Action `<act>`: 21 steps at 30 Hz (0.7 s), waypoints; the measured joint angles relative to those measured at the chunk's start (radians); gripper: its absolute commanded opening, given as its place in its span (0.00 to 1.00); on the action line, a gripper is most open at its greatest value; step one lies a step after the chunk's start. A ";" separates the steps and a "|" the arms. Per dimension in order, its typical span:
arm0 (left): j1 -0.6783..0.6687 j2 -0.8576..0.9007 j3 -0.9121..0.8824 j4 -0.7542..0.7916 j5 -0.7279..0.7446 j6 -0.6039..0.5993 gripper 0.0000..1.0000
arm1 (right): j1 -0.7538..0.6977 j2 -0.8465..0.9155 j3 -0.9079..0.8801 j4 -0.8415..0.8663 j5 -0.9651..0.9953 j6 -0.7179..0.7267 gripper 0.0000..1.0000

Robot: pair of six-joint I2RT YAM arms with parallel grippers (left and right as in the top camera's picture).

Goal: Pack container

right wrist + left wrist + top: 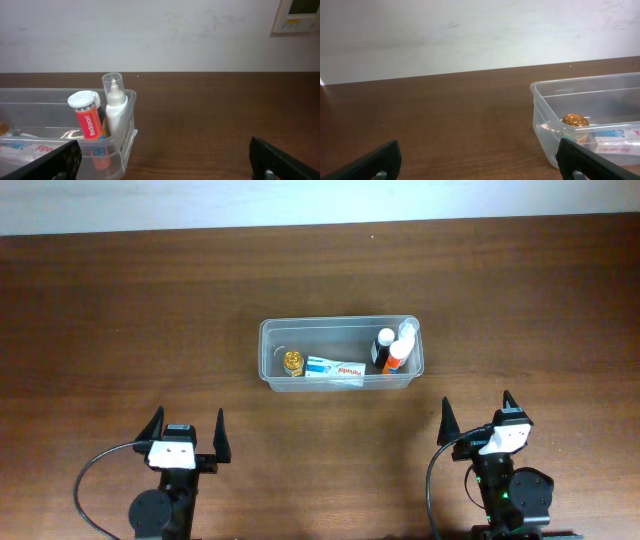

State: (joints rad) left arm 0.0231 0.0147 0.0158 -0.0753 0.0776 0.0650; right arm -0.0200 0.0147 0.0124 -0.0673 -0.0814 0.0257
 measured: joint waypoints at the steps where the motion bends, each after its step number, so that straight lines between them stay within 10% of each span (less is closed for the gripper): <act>1: 0.000 0.000 0.000 0.000 0.000 0.000 0.99 | 0.000 0.000 0.000 0.000 0.000 0.001 0.98; 21: 0.000 0.000 0.000 0.000 0.000 0.000 0.99 | 0.035 0.000 0.000 0.000 0.000 0.001 0.98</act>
State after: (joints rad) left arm 0.0231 0.0147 0.0158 -0.0753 0.0776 0.0650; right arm 0.0147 0.0147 0.0124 -0.0673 -0.0814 0.0265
